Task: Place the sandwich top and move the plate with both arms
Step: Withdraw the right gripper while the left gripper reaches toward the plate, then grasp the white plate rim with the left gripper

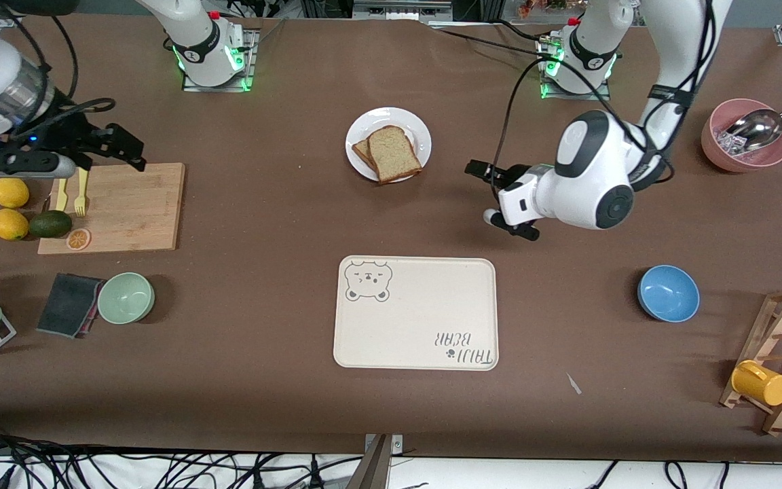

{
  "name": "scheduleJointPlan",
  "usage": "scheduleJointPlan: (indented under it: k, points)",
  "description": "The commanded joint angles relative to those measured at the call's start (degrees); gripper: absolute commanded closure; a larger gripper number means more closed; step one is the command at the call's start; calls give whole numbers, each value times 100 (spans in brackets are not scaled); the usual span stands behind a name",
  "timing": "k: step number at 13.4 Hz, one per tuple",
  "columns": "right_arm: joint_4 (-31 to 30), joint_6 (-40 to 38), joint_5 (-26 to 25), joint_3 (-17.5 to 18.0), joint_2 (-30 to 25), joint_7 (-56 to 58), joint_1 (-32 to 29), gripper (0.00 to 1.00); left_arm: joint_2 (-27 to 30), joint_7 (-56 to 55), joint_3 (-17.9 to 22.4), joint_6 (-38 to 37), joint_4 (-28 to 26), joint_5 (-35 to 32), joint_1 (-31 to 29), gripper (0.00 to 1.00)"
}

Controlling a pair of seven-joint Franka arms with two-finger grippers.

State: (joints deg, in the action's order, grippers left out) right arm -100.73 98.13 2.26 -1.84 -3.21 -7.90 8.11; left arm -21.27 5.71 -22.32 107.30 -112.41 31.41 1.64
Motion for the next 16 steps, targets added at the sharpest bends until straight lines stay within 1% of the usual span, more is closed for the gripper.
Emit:
scheduleJointPlan:
  k: [1, 2, 3, 5, 7, 9, 11, 12, 13, 14, 15, 16]
  points:
    - [509, -320, -409, 17, 225, 227, -64, 0, -166, 132, -245, 570, -491, 305, -76, 0]
    - [580, -408, -498, 26, 242, 254, -64, 0, -306, 150, -412, 834, -597, 392, -67, 0]
    - [676, -539, -508, 52, 242, 245, -64, 0, -377, 176, -474, 1080, -711, 558, -76, 0]
    - [721, -593, -534, 0, 242, 263, -64, 0, -474, 884, -510, 1275, -992, 979, -76, 0]
    - [721, -549, -631, -53, 234, 263, -64, 0, -501, 1526, -510, 1573, -1326, 1891, -50, 0]
    - [721, -497, -596, -53, 269, 245, -64, 0, -554, 2300, -510, 1749, -1660, 2639, 3, 0]
    - [721, -488, -560, -62, 295, 237, -64, 0, -589, 2942, -510, 2057, -1977, 3159, 212, 1]
    - [721, -488, -569, -44, 295, 219, -55, 0, -615, 3032, -510, 2084, -1978, 3361, 344, 5]
    - [721, -488, -560, -36, 295, 193, -55, 0, -667, 3041, -510, 2189, -1978, 3424, 476, 12]
    - [721, -488, -552, -27, 286, 201, -55, 0, -677, 3050, -510, 2372, -1978, 3434, 652, 17]
    - [721, -479, -552, -18, 286, 193, -37, 0, -668, 3120, -501, 2470, -1995, 3434, 732, 25]
    - [721, -488, -543, -9, 295, 184, -37, 0, -737, 3312, -510, 2497, -1996, 3442, 741, 30]
